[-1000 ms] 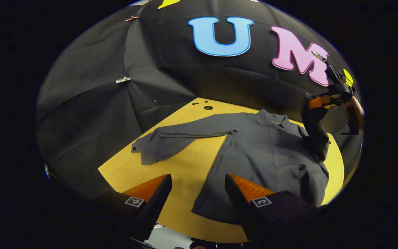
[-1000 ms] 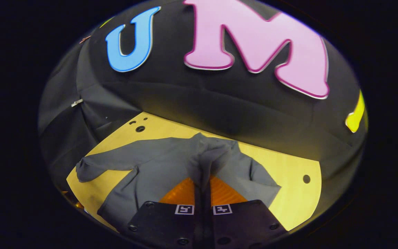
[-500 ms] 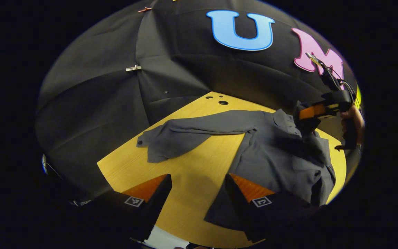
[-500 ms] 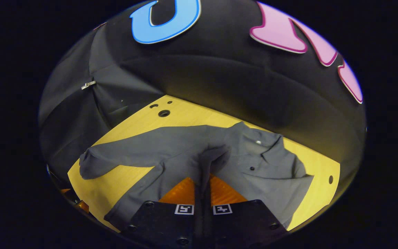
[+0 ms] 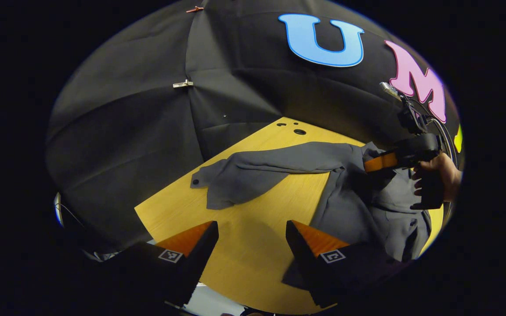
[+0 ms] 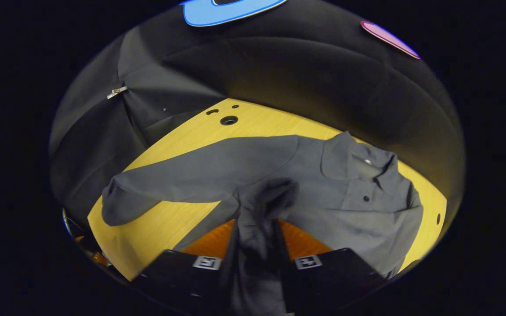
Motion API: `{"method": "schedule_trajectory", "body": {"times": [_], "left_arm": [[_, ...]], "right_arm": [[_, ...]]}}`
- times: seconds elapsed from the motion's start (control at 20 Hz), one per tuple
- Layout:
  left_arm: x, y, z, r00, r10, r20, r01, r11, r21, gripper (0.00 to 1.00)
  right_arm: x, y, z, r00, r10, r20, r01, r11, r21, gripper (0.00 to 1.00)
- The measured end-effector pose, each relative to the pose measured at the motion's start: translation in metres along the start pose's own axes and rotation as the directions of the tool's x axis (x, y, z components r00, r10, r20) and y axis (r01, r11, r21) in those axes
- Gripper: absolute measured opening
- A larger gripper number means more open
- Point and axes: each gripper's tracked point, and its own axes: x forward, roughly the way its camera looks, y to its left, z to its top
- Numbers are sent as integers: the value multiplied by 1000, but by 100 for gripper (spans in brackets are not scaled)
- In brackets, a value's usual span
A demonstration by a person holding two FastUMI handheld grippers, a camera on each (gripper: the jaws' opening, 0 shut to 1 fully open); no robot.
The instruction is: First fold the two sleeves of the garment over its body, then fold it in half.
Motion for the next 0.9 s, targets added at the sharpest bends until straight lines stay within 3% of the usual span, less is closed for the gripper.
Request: {"method": "schedule_trajectory", "body": {"times": [0.15,0.2,0.5,0.55,0.6,0.9], "left_arm": [[2,10,9,1000,17,25,-17,1000,-8,97],[4,15,14,999,27,35,-27,1000,-8,97],[37,36,49,994,38,101,-40,999,13,97],[46,36,53,994,35,102,-36,999,10,97],[55,37,56,994,30,102,-32,999,10,97],[117,48,57,997,33,71,-39,996,76,98]], "right_arm": [[-11,6,6,1000,10,22,-11,999,41,93],[-19,5,9,999,-2,33,0,999,48,100],[-78,-32,1,995,-74,69,66,991,118,100],[-88,-42,-3,993,-95,68,86,989,123,92],[-99,-53,-9,991,-116,69,106,986,129,100],[-170,-109,-58,972,-231,51,215,952,218,100]]}}
